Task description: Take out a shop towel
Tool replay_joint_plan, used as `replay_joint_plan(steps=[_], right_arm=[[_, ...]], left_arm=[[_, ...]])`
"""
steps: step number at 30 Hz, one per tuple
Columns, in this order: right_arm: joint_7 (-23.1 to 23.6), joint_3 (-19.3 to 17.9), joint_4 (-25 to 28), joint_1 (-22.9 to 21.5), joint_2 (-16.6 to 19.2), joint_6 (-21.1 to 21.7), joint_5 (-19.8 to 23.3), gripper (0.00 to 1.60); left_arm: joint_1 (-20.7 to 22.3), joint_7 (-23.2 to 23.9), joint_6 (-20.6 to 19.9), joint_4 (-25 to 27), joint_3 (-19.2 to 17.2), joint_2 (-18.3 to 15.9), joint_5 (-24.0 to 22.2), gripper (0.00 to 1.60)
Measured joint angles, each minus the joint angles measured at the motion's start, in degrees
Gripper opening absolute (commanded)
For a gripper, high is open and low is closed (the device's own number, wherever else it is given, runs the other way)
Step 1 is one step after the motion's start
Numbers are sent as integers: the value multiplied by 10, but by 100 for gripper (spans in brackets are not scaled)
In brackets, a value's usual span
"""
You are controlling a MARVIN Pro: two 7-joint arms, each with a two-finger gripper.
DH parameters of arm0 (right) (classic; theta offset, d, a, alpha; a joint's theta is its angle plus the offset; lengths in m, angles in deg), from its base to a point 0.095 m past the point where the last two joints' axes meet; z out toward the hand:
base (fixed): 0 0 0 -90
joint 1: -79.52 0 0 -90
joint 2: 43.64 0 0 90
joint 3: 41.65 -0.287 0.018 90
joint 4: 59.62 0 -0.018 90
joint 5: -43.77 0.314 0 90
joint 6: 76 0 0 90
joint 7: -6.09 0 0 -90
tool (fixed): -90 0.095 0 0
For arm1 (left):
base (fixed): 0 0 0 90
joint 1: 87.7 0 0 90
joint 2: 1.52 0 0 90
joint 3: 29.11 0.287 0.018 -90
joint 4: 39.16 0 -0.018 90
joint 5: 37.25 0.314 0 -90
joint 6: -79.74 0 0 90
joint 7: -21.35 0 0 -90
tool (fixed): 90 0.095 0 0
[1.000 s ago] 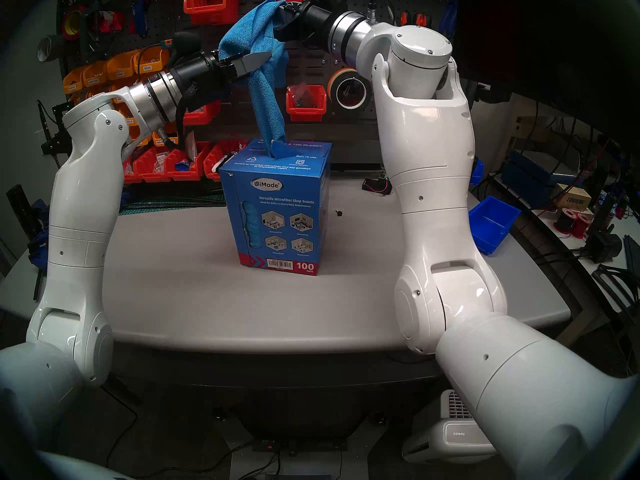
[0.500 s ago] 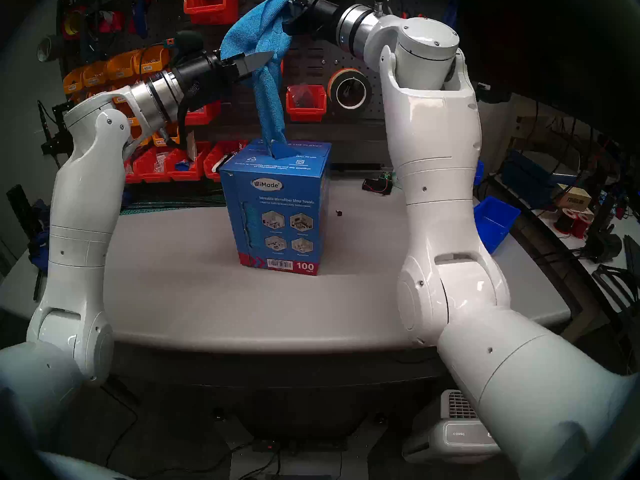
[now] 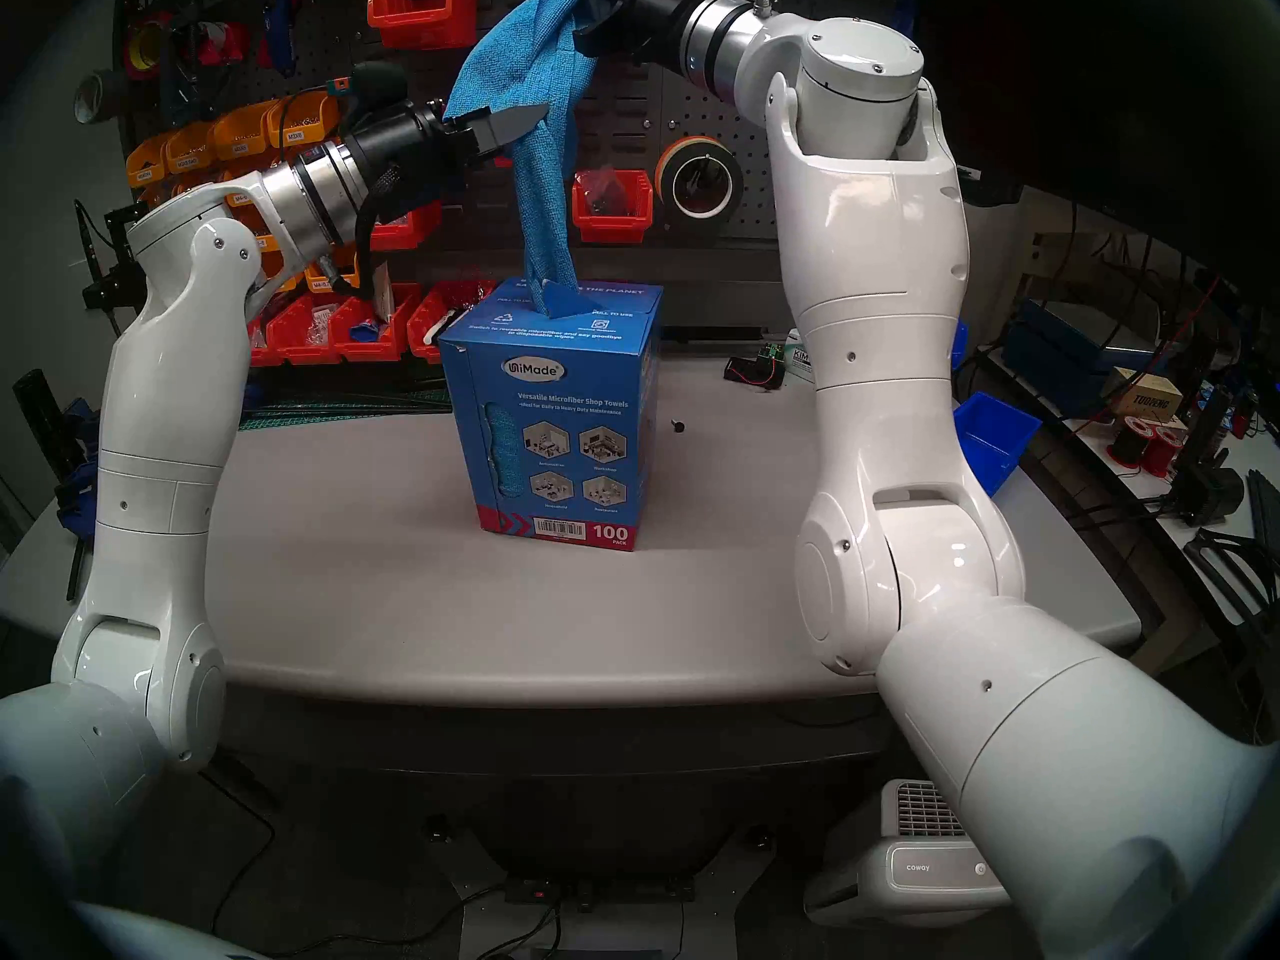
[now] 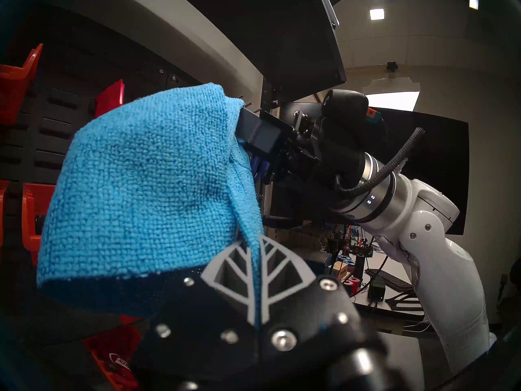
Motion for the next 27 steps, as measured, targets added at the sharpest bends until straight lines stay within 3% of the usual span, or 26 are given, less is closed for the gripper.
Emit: replay_joint_plan(steps=[13,27], right_arm=[[-6,-20,-63,-36,-8,-38,-4,0],[-9,-27,-89,-68,-3,-63,-14,0]], left_arm=[[-10,18,-11,0,4,-9,-3,0],[-13,26,-9,0,4,-11,-3,0]])
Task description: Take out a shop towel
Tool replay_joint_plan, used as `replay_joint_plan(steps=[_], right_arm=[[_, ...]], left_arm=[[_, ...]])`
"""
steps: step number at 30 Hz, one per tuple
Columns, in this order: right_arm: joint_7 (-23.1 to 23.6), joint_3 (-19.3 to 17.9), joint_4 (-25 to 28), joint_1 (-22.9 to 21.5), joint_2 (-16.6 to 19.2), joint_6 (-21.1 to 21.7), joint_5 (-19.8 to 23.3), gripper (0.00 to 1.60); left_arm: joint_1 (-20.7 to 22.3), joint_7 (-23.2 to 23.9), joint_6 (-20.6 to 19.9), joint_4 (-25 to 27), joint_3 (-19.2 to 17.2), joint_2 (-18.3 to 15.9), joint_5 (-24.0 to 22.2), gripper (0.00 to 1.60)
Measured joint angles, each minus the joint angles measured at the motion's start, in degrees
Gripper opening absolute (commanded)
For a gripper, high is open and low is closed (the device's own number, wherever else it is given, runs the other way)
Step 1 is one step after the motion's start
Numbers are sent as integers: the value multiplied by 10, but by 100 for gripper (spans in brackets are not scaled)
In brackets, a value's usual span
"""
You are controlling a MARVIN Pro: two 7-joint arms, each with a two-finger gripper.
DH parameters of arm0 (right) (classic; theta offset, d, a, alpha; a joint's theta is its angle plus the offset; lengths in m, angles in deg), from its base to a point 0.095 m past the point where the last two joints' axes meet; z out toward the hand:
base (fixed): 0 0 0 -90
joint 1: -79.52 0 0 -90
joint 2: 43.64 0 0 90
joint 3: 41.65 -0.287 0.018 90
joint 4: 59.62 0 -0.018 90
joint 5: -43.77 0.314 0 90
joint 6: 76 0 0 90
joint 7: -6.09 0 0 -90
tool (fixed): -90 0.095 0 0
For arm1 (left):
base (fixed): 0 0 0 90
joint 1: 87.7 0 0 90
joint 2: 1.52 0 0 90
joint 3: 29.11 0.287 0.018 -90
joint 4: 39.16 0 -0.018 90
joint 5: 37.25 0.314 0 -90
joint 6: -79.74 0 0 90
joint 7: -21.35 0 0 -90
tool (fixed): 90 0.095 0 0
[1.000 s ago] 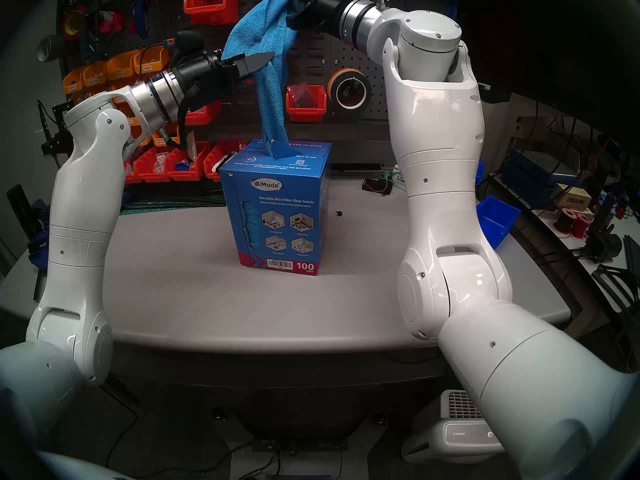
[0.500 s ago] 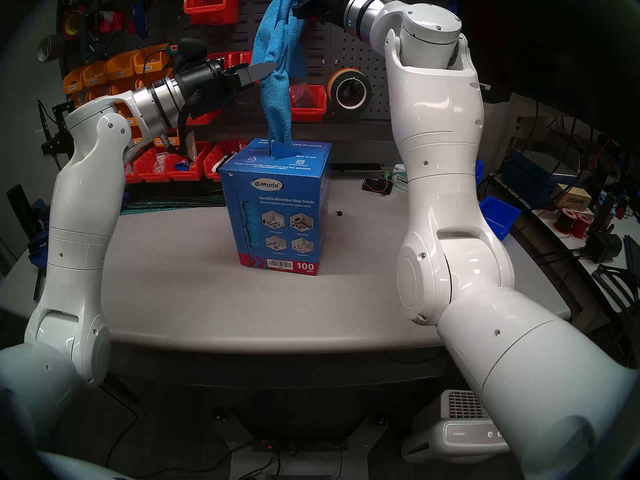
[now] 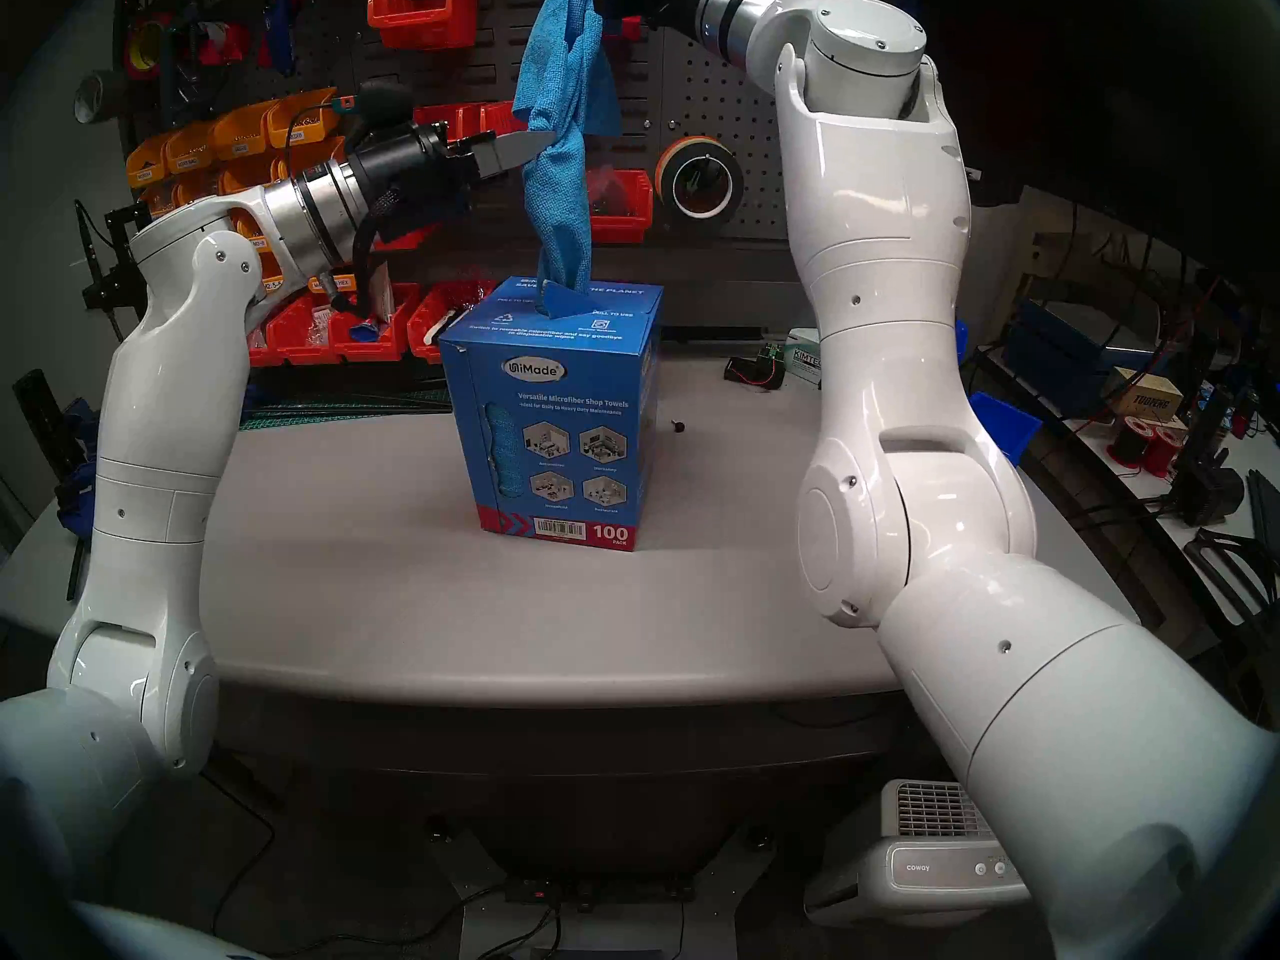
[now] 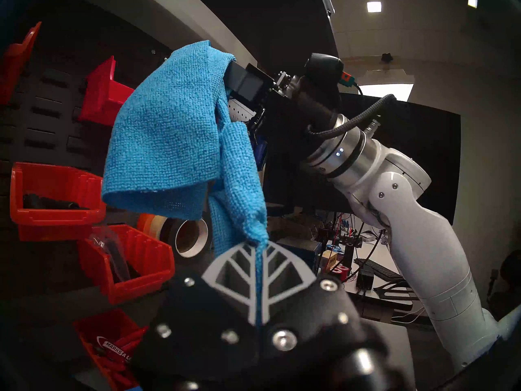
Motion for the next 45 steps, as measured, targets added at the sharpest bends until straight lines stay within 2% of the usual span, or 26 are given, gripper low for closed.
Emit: replay_joint_plan(steps=[19,27,36,45], right_arm=[[-5,-6,-58,-58,6,-31,-19,0],[-4,-11,-64,-72,5,-45,-15,0],[3,-18,-51,-67,5,-50,-5,0],[12,-27,-21,-41,5,-40,4,0]], left_arm=[[-2,5,0,0,0,3,1,0],[-3,5,0,0,0,4,1,0],[-3,6,0,-1,0,5,2,0],[-3,7,0,-1,-1,6,2,0]])
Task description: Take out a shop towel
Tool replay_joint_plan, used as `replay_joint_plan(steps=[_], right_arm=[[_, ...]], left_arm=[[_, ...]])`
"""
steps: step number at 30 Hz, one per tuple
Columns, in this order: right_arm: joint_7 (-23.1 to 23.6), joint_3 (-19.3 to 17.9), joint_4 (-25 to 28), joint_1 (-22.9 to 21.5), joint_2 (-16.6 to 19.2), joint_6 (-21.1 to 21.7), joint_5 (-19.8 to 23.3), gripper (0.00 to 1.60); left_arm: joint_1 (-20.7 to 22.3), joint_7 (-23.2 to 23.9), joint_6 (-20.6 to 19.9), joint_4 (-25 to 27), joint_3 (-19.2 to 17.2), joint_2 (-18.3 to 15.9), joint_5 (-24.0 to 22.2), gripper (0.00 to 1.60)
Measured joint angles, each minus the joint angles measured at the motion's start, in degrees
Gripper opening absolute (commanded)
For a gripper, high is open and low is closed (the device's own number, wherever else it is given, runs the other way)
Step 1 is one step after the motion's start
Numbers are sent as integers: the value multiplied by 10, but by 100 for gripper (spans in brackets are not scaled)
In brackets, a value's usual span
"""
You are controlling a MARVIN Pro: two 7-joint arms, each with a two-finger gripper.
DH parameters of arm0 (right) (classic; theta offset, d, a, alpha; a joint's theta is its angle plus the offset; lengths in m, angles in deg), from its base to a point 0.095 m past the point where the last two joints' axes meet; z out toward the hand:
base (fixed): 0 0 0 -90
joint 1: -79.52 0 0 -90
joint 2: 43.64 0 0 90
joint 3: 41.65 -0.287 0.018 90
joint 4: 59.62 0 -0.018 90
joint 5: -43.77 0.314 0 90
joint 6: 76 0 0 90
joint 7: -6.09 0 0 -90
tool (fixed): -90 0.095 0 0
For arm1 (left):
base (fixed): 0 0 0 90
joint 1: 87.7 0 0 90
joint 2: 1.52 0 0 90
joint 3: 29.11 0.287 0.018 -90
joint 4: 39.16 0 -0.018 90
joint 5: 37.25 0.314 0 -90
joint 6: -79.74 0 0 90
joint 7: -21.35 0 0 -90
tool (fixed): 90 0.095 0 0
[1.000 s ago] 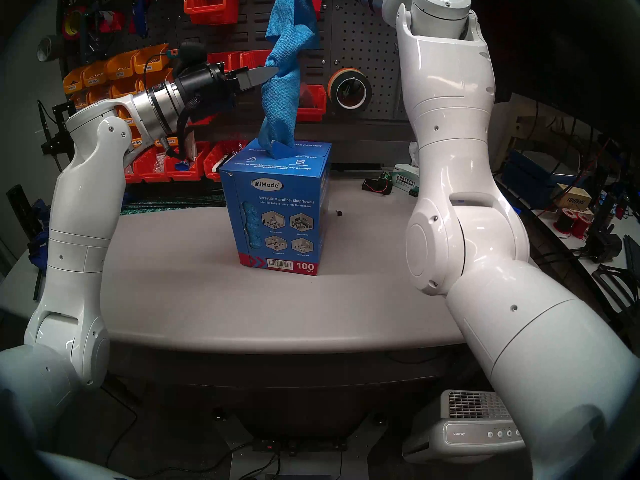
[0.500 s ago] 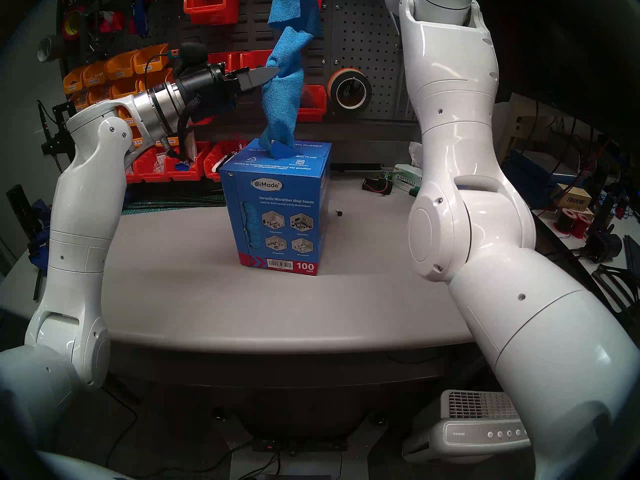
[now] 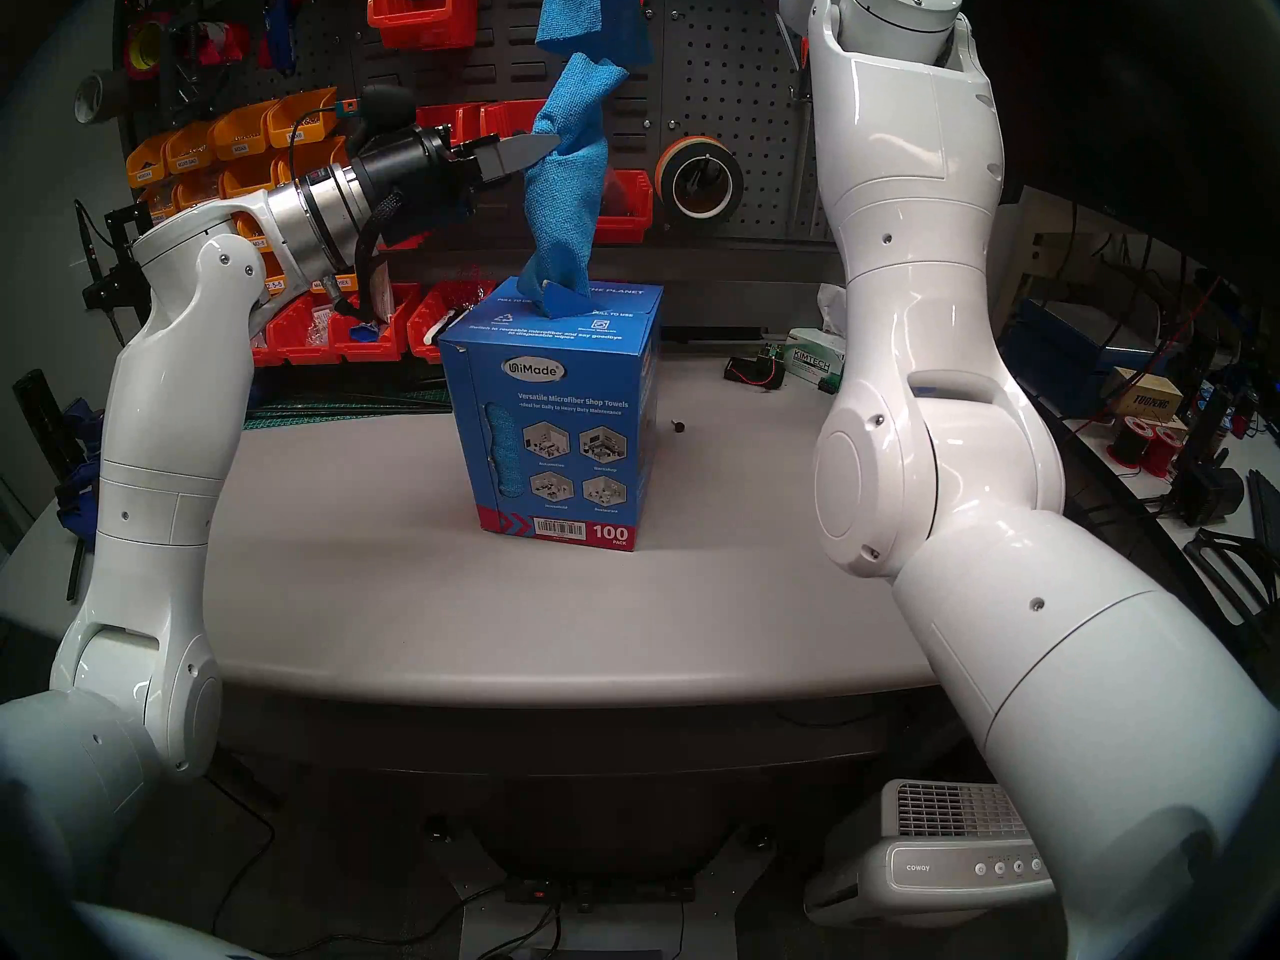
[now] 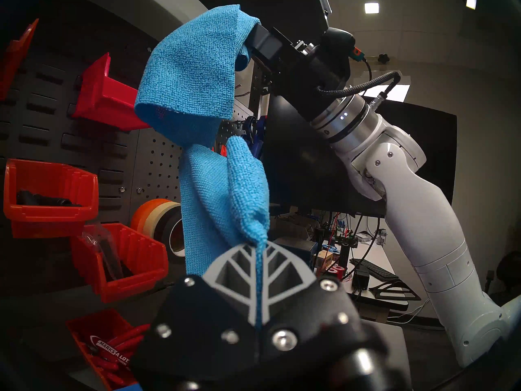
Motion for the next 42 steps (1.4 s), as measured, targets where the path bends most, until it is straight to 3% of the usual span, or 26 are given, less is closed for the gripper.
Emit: replay_joint_plan(steps=[34,35,42], right_arm=[[-7,-21,76,82,-4,51,9,0],[-7,-21,78,83,-4,51,9,0],[-9,-24,84,92,-6,50,10,0]], left_arm=[[0,1,0,0,0,1,1,0],[0,1,0,0,0,1,1,160],[0,1,0,0,-1,1,2,160]])
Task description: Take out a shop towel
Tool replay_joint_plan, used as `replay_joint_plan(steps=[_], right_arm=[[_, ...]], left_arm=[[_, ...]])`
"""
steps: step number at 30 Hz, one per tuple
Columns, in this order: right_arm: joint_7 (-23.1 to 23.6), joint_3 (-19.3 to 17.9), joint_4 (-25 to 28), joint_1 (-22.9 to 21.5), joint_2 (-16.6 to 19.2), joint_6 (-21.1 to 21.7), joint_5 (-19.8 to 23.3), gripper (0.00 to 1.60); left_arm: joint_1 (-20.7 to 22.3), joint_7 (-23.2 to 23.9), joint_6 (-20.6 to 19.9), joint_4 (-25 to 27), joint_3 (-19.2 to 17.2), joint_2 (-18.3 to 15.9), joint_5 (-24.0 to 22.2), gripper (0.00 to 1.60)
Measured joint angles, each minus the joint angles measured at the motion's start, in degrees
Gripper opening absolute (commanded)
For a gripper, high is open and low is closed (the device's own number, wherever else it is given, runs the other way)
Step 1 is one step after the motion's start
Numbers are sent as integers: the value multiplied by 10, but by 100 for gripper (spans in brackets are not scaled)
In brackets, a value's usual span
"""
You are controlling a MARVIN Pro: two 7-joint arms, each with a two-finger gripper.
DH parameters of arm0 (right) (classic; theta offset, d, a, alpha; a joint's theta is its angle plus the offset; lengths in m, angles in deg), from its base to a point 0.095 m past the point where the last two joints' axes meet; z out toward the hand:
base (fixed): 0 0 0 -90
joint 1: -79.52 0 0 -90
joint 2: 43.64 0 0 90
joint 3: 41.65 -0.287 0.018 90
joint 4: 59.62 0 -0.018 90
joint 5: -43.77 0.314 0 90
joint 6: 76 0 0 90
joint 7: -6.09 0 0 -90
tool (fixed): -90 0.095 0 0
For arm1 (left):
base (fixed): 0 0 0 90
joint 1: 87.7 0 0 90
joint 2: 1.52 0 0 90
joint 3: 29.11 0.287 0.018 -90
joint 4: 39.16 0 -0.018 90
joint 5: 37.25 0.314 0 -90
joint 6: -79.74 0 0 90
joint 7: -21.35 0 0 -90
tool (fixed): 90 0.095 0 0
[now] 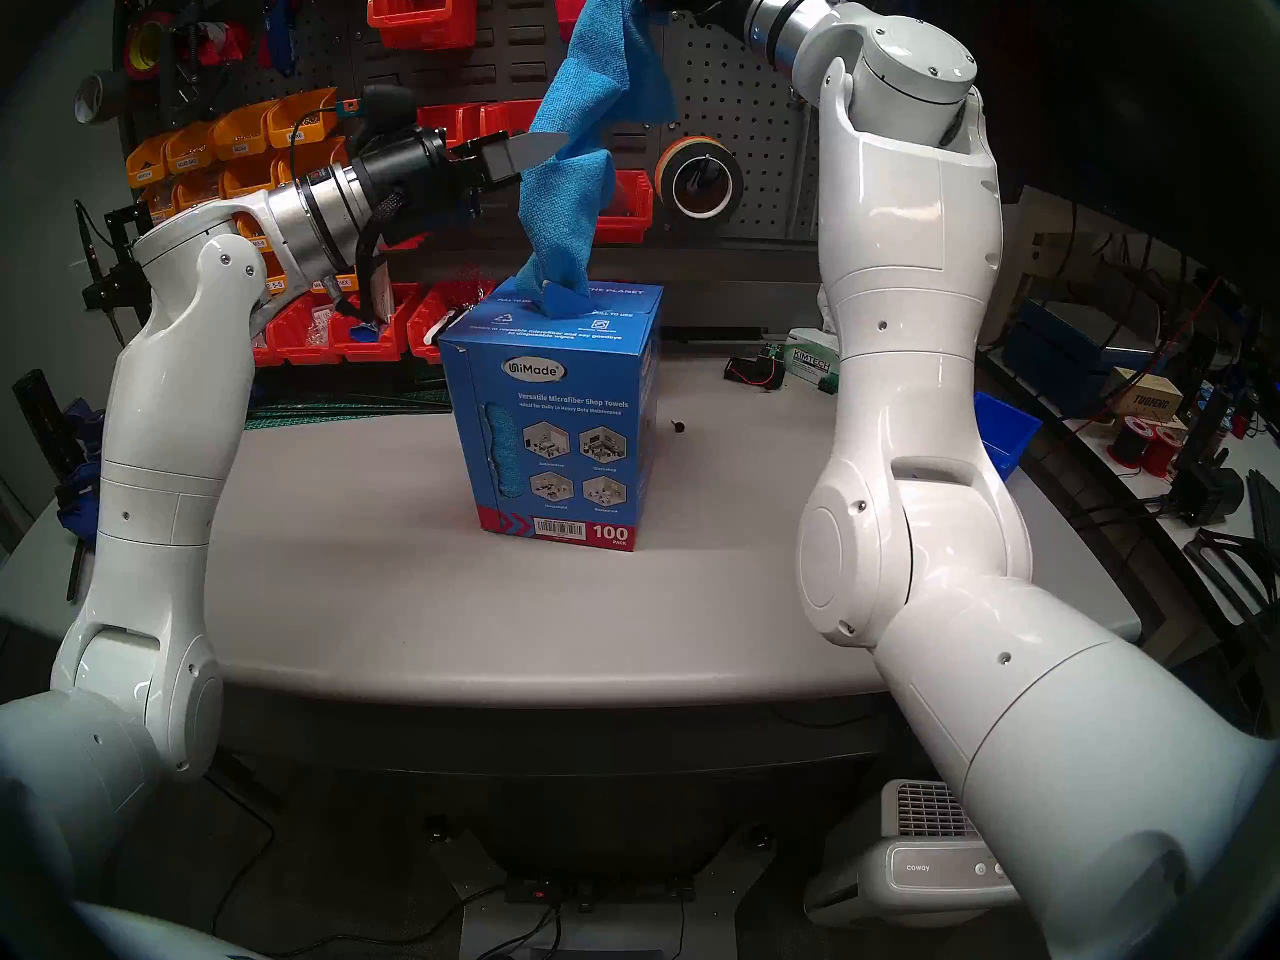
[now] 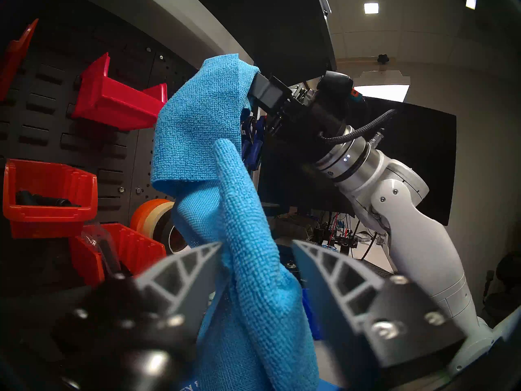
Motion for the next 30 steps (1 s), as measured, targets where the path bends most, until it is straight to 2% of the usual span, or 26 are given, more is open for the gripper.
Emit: replay_joint_plan(steps=[17,30], right_arm=[[-4,-10,13,24,-3,1,2,0],[-6,-25,62,59,-1,23,2,0]], left_arm=[[8,8,5,-10,-19,-19,4,160],[15,13,9,-15,-47,-32,2,160]])
